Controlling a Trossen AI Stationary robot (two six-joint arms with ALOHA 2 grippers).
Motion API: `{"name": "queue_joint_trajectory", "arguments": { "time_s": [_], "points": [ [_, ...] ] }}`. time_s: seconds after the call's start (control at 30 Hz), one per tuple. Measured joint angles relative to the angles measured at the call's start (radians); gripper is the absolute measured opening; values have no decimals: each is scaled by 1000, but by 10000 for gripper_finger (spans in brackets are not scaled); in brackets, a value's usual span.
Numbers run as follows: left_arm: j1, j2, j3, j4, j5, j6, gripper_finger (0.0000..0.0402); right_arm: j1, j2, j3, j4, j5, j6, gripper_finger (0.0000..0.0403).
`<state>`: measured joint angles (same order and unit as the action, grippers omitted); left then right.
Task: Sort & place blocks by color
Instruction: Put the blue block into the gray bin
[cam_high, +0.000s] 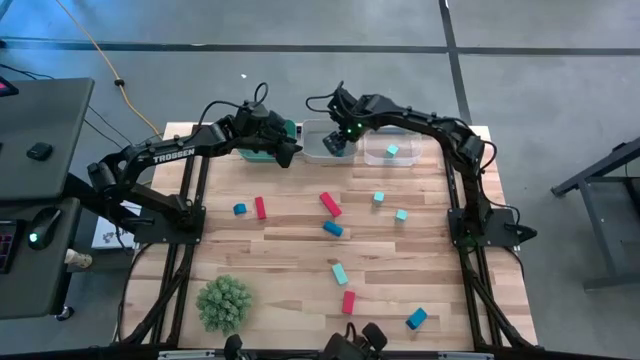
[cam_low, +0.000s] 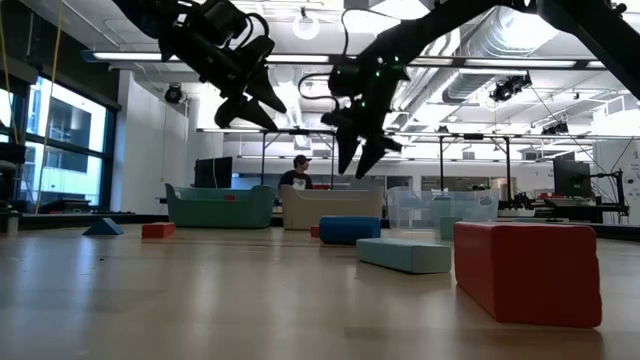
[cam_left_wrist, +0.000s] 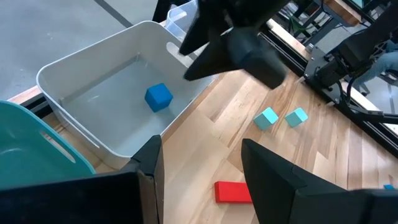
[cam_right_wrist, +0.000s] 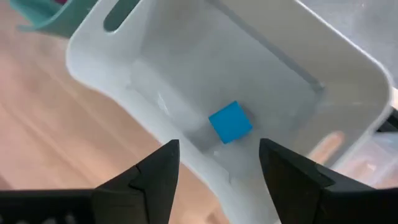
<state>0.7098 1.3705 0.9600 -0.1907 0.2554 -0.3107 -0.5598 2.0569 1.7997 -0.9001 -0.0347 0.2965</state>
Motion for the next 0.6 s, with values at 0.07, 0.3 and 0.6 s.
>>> {"name": "queue_joint_trajectory", "arguments": {
  "time_s": [0.07,0.3,0.6],
  "points": [
    [0,0,0,0,0,0,136,12,-1,36,-57,8,-13,209],
    [0,0,0,0,0,0,136,77,-2,80,-173,17,-62,209],
    [4,0,0,-44,-2,34,136,179,-5,77,-366,198,-43,209]
  ]
}}
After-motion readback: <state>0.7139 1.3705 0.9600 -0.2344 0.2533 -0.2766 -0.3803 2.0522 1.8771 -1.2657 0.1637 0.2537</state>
